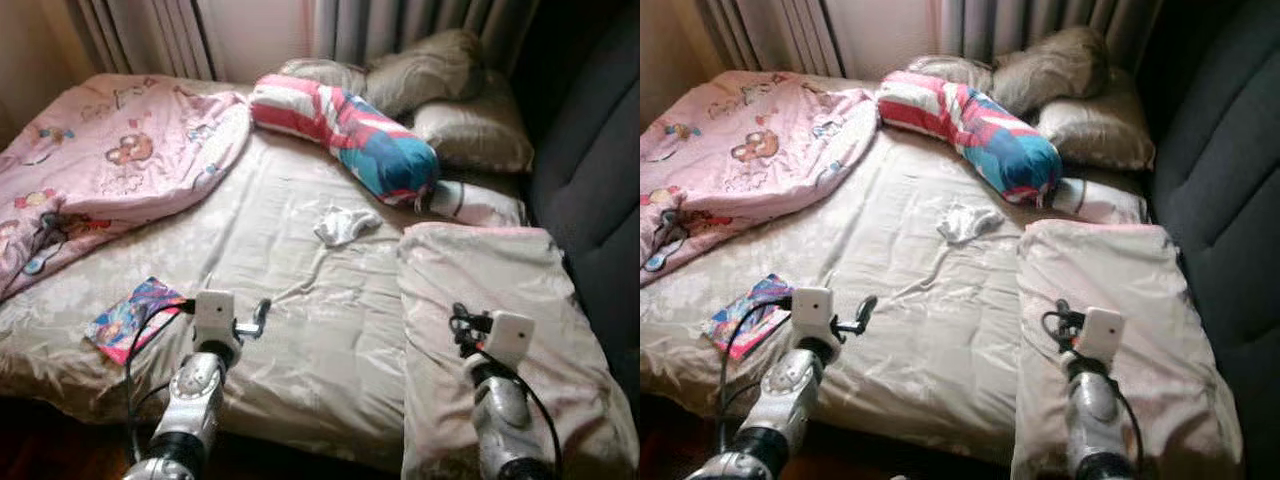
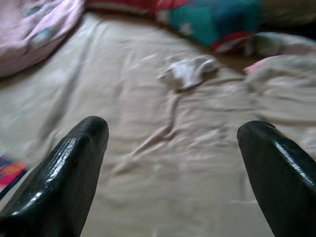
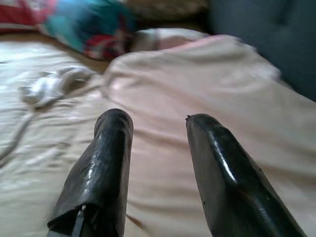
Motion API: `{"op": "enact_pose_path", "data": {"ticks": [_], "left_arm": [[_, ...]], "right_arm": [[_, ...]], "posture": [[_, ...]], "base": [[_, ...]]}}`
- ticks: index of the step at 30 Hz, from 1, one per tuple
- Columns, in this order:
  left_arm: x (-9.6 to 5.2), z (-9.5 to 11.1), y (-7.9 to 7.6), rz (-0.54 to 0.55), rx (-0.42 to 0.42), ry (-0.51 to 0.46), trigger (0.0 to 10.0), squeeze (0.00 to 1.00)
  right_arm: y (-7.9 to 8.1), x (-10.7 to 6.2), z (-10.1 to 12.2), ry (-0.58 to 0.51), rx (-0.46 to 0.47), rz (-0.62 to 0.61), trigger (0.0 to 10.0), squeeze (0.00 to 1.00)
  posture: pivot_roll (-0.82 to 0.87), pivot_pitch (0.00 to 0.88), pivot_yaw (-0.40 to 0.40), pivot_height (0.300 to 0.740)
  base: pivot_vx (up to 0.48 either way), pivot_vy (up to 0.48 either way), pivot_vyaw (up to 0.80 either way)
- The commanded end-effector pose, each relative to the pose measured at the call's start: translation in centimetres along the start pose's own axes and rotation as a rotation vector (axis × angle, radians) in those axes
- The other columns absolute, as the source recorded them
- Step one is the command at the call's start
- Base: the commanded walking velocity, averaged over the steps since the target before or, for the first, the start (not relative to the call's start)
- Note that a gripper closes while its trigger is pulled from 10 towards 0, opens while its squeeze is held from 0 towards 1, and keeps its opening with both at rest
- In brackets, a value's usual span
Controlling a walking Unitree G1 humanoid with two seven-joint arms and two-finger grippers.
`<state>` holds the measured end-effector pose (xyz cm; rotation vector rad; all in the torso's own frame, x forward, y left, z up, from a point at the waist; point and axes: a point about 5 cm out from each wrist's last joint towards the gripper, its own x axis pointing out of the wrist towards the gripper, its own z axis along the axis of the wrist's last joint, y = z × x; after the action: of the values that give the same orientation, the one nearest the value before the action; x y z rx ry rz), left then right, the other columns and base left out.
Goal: Clean up the room
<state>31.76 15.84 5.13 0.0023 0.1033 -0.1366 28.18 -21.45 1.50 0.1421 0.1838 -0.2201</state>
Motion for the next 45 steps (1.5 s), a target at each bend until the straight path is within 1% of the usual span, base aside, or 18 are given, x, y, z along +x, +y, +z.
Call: {"op": "enact_pose_path", "data": {"ticks": [1,9,11,16,18,20,22,35,45], "left_arm": [[-0.09,-0.04,0.59,0.009,0.019,0.006,10.0,0.00],[-0.01,0.09,0.63,0.007,0.011,0.001,10.0,0.00],[-0.01,0.09,0.63,0.008,0.010,0.000,10.0,0.00],[-0.05,0.07,0.68,0.007,0.010,0.001,10.0,0.00],[-0.06,0.06,0.70,0.006,0.011,0.001,10.0,0.00],[-0.06,0.07,0.70,0.006,0.011,0.001,10.0,0.00],[-0.04,0.09,0.69,0.006,0.011,0.000,10.0,0.00],[0.10,0.22,0.69,0.007,0.010,0.000,10.0,0.00],[0.18,0.30,0.75,0.008,0.011,-0.001,10.0,0.00]], "right_arm": [[0.60,0.03,-0.18,0.011,0.019,0.010,10.0,0.00],[0.57,0.01,-0.32,0.017,0.035,0.003,10.0,0.00],[0.55,0.00,-0.36,0.019,0.035,0.003,10.0,0.00],[0.69,-0.15,-0.54,0.021,0.013,0.014,10.0,0.00],[0.81,-0.16,-0.54,0.020,0.004,0.022,10.0,0.00],[0.82,-0.18,-0.58,0.020,0.016,0.019,10.0,0.00],[0.77,-0.20,-0.65,0.022,0.033,0.006,10.0,0.00],[0.86,-0.07,-0.61,0.030,0.037,0.010,10.0,0.00],[1.41,-0.07,-0.81,0.041,0.043,0.023,10.0,0.00]], "posture": [[0.10,0.094,0.026,0.740],[0.10,0.097,0.030,0.740],[0.10,0.097,0.030,0.740],[0.10,0.099,0.033,0.740],[0.10,0.099,0.034,0.740],[0.10,0.099,0.034,0.740],[0.11,0.099,0.035,0.740],[0.11,0.097,0.035,0.740],[0.11,0.098,0.037,0.740]], "base": [[0.000,0.000,0.00],[0.000,0.000,0.00],[0.000,0.304,0.00],[0.000,0.480,0.00],[0.000,0.480,0.80],[0.000,0.480,0.80],[0.000,0.480,0.00],[0.000,0.480,0.00],[0.000,0.480,0.00]]}}
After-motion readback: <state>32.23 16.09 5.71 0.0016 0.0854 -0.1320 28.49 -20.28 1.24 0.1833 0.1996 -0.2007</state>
